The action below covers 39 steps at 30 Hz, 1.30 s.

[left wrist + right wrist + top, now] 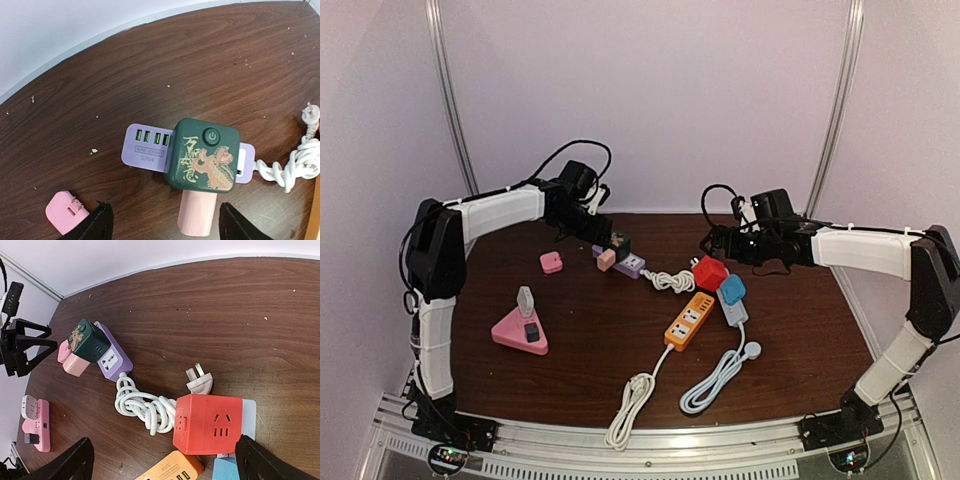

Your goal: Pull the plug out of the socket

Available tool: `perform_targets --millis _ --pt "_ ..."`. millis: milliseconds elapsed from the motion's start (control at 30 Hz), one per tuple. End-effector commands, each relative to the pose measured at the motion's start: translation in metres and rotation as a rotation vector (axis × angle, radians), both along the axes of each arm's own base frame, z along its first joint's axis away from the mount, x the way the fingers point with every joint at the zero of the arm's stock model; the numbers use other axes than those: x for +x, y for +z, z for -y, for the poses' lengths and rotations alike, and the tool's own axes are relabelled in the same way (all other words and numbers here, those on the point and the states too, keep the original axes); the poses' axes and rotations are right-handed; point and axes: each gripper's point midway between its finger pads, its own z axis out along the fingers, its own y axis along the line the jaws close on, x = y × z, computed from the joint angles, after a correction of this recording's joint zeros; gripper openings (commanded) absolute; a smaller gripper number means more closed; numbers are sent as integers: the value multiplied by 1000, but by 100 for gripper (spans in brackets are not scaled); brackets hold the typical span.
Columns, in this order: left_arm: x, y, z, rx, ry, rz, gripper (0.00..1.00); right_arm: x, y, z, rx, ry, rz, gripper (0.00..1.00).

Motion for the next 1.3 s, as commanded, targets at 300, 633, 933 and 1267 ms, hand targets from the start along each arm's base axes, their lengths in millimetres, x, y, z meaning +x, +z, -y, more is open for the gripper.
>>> perform_targets --millis 300,633,933,1267 --pt "-5 -43 26 137 -84 -40 61 -4 6 6 -33 -23 13 100" --pt "-12 -55 34 126 -84 -74 56 10 11 -2 -29 -20 30 100" --pt "-8 -57 25 150 -14 -62 43 29 10 -7 45 -73 108 100" --pt "-11 -64 33 120 -27 -69 29 44 20 -15 67 -79 137 100"
